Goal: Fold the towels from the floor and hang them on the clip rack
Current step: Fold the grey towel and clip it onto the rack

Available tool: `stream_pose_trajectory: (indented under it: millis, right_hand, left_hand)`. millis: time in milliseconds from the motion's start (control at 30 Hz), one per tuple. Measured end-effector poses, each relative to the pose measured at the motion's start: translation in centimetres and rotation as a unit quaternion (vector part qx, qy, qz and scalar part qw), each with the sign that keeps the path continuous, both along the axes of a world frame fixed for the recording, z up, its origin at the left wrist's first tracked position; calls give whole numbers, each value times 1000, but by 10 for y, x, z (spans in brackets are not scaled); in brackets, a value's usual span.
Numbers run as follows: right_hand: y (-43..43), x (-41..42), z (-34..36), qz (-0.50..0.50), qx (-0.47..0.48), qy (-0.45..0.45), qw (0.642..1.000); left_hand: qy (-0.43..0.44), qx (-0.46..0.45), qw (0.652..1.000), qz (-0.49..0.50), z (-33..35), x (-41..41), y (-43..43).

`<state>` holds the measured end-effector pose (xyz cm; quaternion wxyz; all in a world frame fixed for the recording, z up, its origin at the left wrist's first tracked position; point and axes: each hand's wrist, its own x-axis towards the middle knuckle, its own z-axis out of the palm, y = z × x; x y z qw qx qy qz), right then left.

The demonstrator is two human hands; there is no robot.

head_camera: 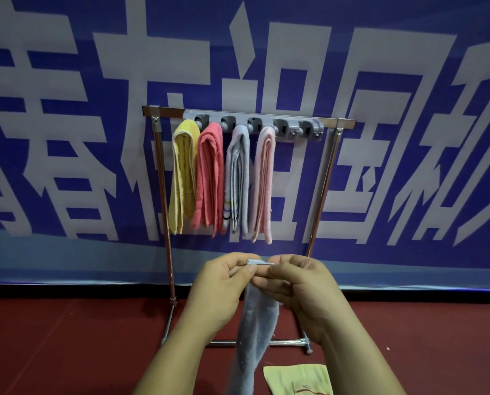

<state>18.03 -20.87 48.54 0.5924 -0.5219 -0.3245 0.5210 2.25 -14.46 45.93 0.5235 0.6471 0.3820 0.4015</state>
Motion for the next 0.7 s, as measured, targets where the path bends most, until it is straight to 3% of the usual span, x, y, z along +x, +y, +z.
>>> stream_pose_trajectory:
  millis: [267, 500, 700]
  right_hand:
    - [2, -4, -1, 56, -37, -213, 975]
    - [-6, 21, -14, 72, -123, -434, 890]
    - [-6, 41, -15, -14, -65, -546, 835]
  left_hand:
    - [-2, 22, 999, 29, 11, 2, 2]
    - [-61, 34, 996, 52, 25, -14, 8]
    - [-46, 30, 996, 66, 27, -31, 13]
